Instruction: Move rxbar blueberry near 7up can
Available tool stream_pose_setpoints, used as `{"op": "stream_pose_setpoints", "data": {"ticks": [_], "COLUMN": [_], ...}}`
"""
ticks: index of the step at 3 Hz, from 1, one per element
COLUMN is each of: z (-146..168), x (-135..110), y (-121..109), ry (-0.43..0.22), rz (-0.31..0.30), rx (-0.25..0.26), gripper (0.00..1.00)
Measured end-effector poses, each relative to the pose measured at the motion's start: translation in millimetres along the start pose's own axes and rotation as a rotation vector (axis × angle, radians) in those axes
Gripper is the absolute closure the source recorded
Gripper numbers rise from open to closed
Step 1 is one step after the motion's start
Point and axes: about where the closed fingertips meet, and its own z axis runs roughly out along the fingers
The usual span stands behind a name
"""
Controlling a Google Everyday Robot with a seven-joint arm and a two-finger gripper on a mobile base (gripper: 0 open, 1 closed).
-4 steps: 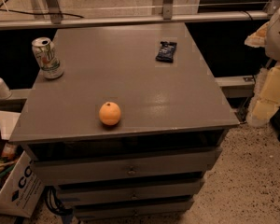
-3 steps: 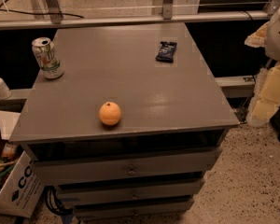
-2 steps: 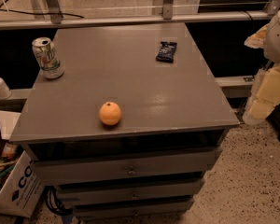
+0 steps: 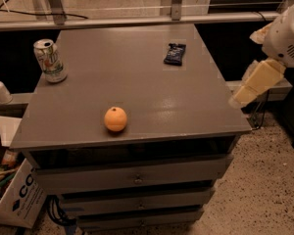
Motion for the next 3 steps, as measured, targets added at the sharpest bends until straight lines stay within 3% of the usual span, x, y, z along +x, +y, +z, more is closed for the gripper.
{"op": "stream_pose_setpoints", "data": {"ticks": [1,2,3], "z": [32.9,75.5,75.5], "x": [-25.3,-57.6,-57.7], "y": [-25.8,-41.3,-41.2], "ry": [-0.068,-0.122,-0.122], "rz": [0.027,0.052,0.052], "rx": [0.026,0.002,0.002], "gripper": [0.00,0.00,0.00]}}
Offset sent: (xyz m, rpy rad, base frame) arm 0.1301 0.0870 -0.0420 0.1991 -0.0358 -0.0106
